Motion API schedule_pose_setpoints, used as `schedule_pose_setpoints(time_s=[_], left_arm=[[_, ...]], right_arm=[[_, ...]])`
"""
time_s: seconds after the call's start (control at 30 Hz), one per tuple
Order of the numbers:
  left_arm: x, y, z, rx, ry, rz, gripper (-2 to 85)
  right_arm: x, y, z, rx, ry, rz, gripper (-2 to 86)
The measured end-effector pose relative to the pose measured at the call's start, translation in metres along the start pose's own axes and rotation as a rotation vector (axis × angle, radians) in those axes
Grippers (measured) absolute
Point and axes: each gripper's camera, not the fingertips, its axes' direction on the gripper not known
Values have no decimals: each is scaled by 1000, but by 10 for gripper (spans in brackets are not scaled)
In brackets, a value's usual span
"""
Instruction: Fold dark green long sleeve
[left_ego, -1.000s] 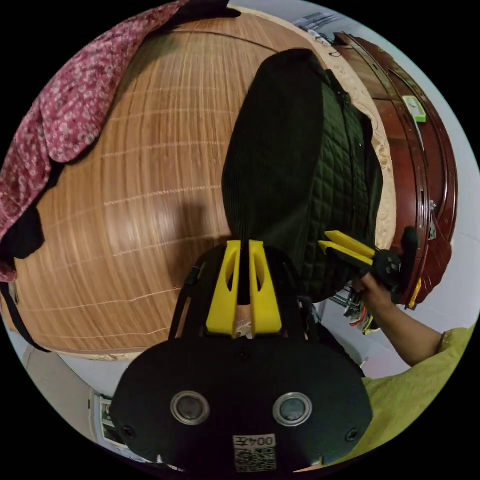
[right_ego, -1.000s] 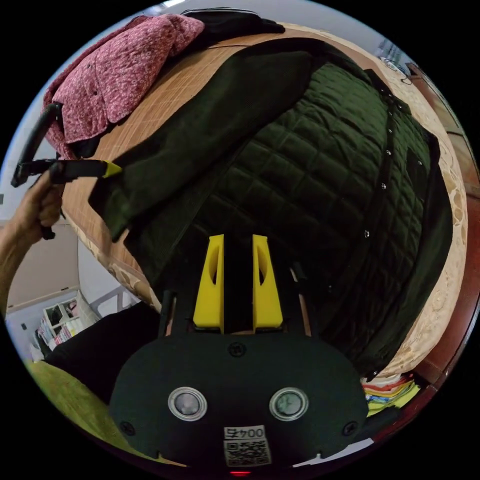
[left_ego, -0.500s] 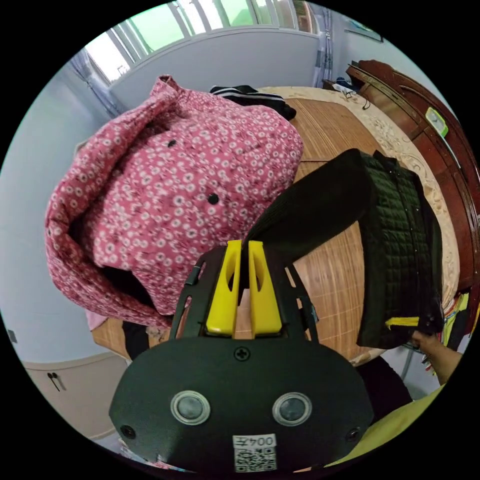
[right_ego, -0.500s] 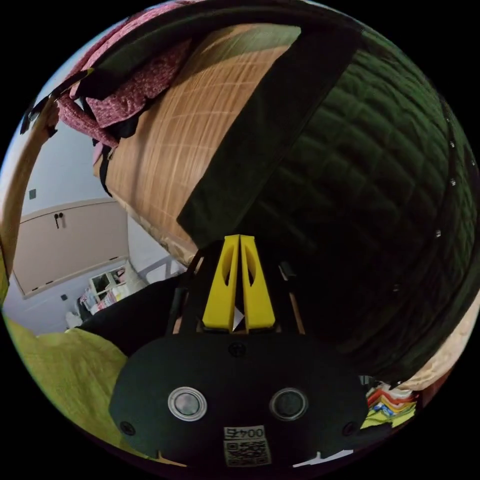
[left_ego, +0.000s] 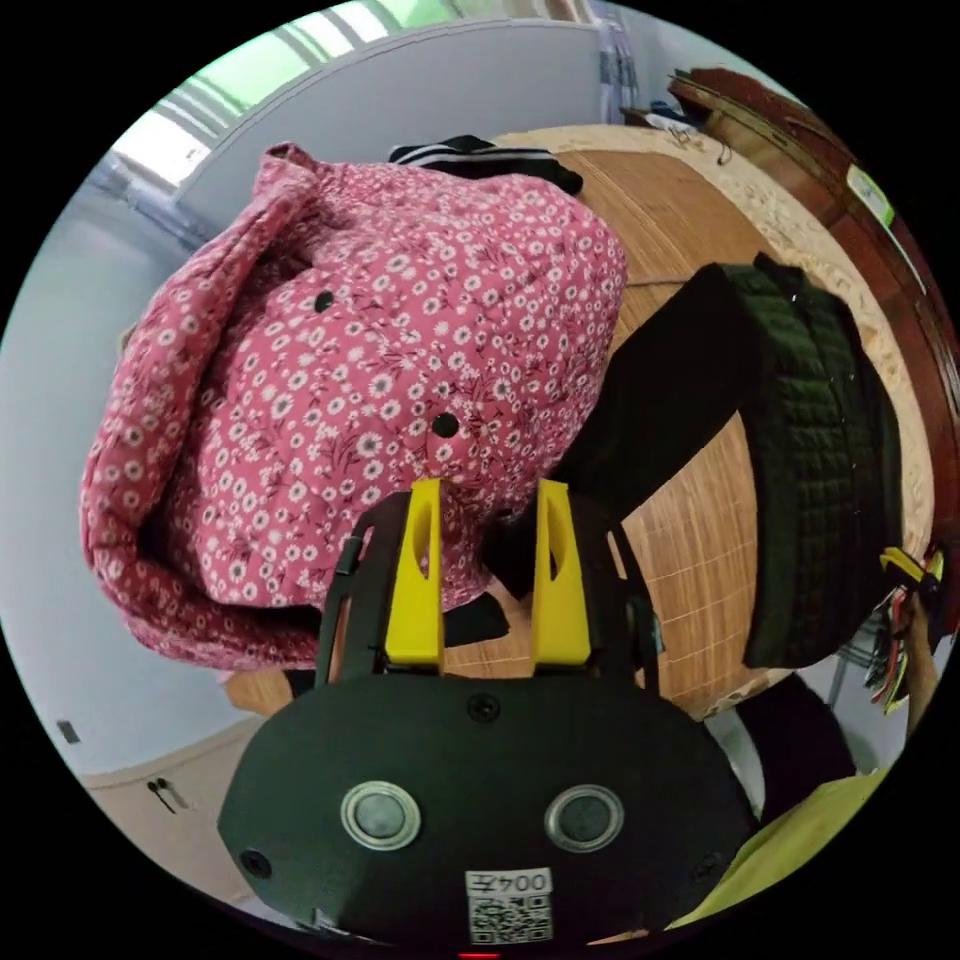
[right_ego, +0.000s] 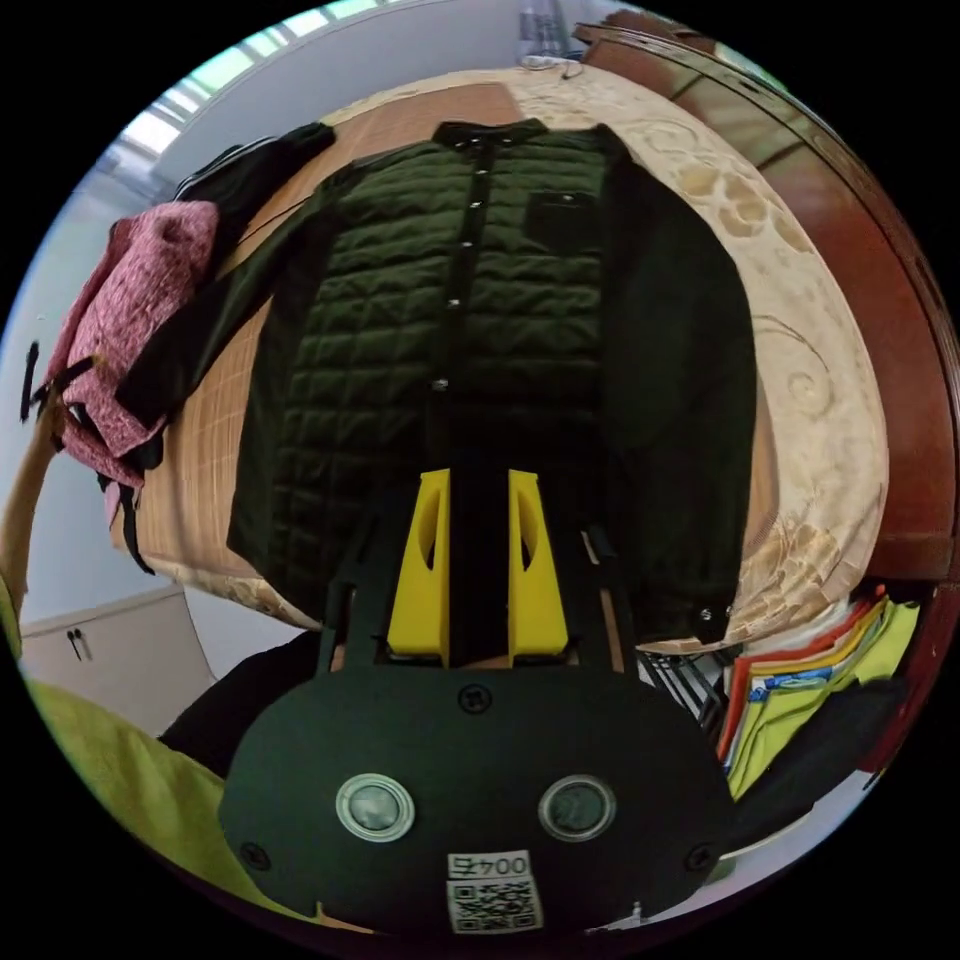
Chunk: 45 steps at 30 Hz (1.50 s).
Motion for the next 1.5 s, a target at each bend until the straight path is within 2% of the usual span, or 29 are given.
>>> schedule_pose_setpoints(time_s=[0.1, 0.23, 0.33, 0.4, 0.57, 0.67, 0.87, 0.93, 1.0, 1.1, 1.23, 1.33, 1.5], left_arm=[[59, 14, 3, -14, 214, 102, 143], [176, 46, 81, -225, 412, 213, 174], [230, 62, 138, -389, 486, 174, 209], [243, 68, 152, -419, 508, 114, 225], [253, 81, 151, -409, 510, 23, 230], [257, 79, 147, -403, 478, 13, 202], [264, 54, 146, -437, 516, 15, 124], [257, 45, 143, -446, 524, 21, 52], [251, 40, 136, -443, 533, 16, 41], [246, 36, 120, -427, 525, 20, 31], [224, 40, 102, -442, 479, 18, 26], [190, 52, 93, -470, 464, -21, 28], [156, 37, 38, -460, 425, 38, 40]], right_arm=[[15, 9, 0, -33, -22, -37, 99], [17, 17, 9, -93, -85, -122, 103], [8, 9, 3, -56, -105, -178, 107], [4, 0, 0, -42, -133, -196, 106], [-8, -17, 3, -38, -176, -256, 101], [-7, -22, 4, -40, -171, -263, 99], [-6, -36, 7, -55, -148, -259, 99], [-10, -44, 10, -58, -126, -268, 99], [-15, -52, 16, -79, -89, -271, 91], [-25, -55, 41, -212, -35, -254, 27], [-48, -35, 48, -201, -88, -221, 1], [-73, -26, 50, -246, -138, -279, 8], [-45, -26, 9, -144, -53, -188, 87]])
